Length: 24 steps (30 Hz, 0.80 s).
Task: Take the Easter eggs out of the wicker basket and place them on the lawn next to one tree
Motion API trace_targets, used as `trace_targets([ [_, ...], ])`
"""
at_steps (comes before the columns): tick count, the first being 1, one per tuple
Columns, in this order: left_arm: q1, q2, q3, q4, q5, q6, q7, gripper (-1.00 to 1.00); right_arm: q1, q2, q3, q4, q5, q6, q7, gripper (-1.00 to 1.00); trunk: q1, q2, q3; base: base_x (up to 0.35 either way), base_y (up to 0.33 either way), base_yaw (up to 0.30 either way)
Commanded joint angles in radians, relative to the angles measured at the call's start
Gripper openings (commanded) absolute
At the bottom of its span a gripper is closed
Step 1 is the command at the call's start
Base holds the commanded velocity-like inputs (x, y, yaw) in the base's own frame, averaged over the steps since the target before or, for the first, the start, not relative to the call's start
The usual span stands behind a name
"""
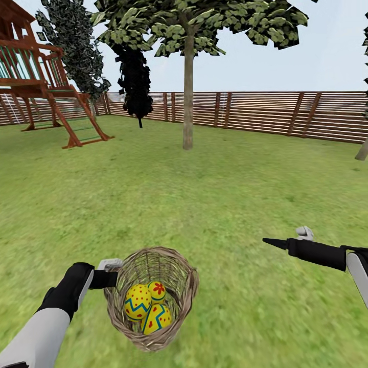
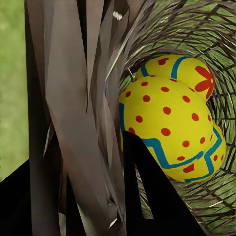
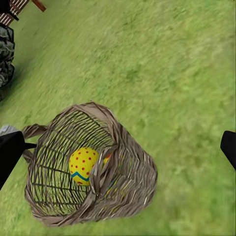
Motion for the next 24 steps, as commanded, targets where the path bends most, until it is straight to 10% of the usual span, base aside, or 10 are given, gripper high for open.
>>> trace_targets([
  [1,-0.001,-0.001,0.004,-0.001,0.001,0.005,-0.008,-1.00,-0.001,0.000,-0.001,0.000,0.003,0.004,0.005,1.00,0.001,-0.001,-0.001,0.306,0.000,0.000],
  [24,-0.001,-0.001,0.004,-0.001,0.000,0.006,-0.008,-1.00,-0.001,0.000,-0.001,0.000,0.003,0.004,0.005,1.00,0.001,-0.001,-0.001,0.300,0.000,0.000],
])
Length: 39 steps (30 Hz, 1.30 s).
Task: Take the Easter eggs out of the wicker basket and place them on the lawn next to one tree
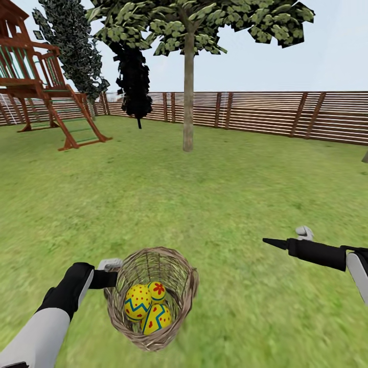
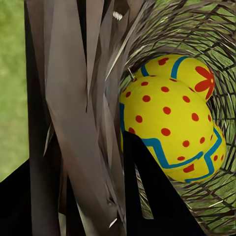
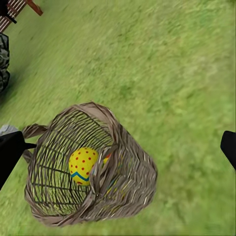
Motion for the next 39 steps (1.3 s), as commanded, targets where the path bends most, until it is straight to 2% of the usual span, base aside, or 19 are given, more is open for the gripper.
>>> trace_targets([
  [1,-0.001,-0.001,0.004,-0.001,0.000,0.005,-0.008,-1.00,-0.001,0.000,-0.001,0.000,0.002,0.004,0.005,1.00,0.001,-0.001,-0.001,0.298,0.000,0.000],
  [39,-0.001,-0.002,0.003,-0.001,0.001,0.005,-0.008,-1.00,-0.001,0.001,0.001,0.003,0.002,0.002,0.005,1.00,0.001,-0.001,-0.001,0.297,0.000,0.000],
])
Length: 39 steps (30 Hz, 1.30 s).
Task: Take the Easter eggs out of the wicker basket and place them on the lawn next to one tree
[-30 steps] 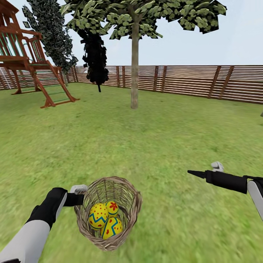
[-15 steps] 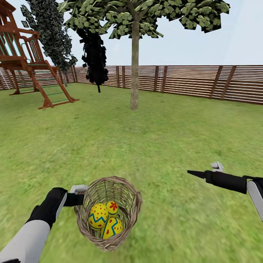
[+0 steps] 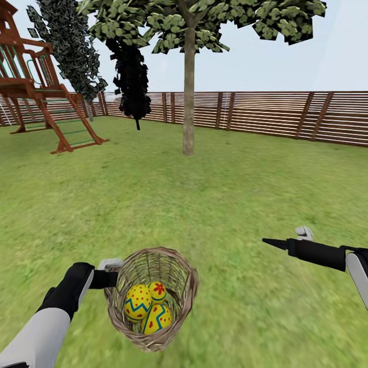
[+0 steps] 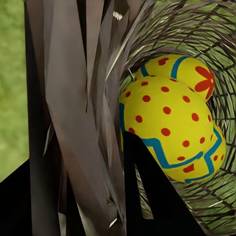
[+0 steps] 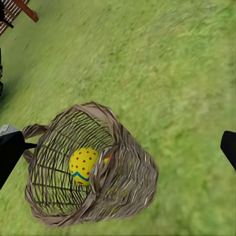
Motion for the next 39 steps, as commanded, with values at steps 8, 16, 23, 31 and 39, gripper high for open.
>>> trace_targets([
  [8,-0.001,-0.001,0.006,-0.001,-0.001,0.005,-0.008,-1.00,-0.001,0.000,-0.001,0.000,0.002,0.004,0.005,1.00,0.001,-0.001,-0.001,0.296,0.000,0.000],
  [16,-0.001,0.000,0.006,-0.001,0.000,0.005,-0.008,-1.00,-0.001,0.000,-0.001,-0.001,0.002,0.004,0.005,1.00,0.001,-0.001,-0.001,0.296,0.000,0.000],
  [23,-0.001,0.001,0.008,-0.001,0.001,0.005,-0.008,-1.00,-0.001,0.000,-0.001,-0.001,0.002,0.004,0.005,1.00,0.001,-0.001,-0.001,0.296,0.000,0.000],
  [31,-0.001,0.001,0.008,-0.001,0.001,0.005,-0.008,-1.00,-0.001,0.001,-0.001,-0.001,0.002,0.004,0.005,1.00,0.001,-0.001,-0.001,0.296,0.000,0.000],
  [39,-0.001,0.001,0.008,-0.001,0.001,0.005,-0.008,-1.00,-0.001,0.000,-0.001,0.000,0.002,0.004,0.005,1.00,0.001,-0.001,-0.001,0.296,0.000,0.000],
])
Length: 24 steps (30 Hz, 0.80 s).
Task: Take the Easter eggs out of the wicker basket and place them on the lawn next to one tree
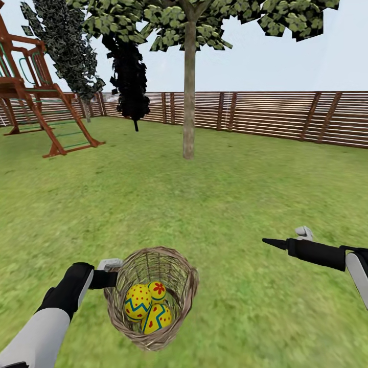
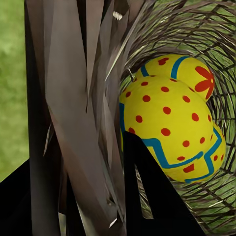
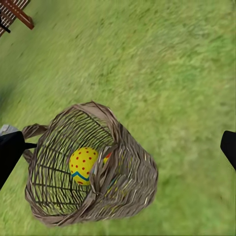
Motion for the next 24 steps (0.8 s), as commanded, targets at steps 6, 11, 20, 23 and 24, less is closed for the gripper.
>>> trace_targets([
  [6,-0.001,-0.001,0.004,-0.001,0.002,0.005,-0.009,-1.00,-0.001,0.000,-0.001,0.000,0.002,0.004,0.006,1.00,0.001,-0.001,-0.001,0.296,0.000,0.000],
  [11,-0.001,-0.001,0.004,-0.001,0.002,0.005,-0.008,-1.00,-0.001,0.000,-0.001,0.000,0.003,0.004,0.006,1.00,0.001,-0.001,-0.001,0.296,0.000,0.000],
  [20,-0.001,-0.001,0.003,-0.001,0.002,0.005,-0.009,-1.00,-0.001,0.000,-0.001,-0.001,0.002,0.004,0.006,1.00,0.001,-0.001,-0.001,0.296,0.000,0.000],
  [23,-0.001,-0.001,0.004,-0.001,0.002,0.005,-0.009,-1.00,-0.001,0.000,-0.001,-0.001,0.002,0.004,0.006,1.00,0.001,-0.001,-0.001,0.296,0.000,0.000],
  [24,-0.001,-0.001,0.004,-0.001,0.002,0.005,-0.009,-1.00,0.000,0.000,-0.001,0.000,0.003,0.004,0.006,1.00,0.001,-0.001,-0.001,0.296,0.000,0.000],
])
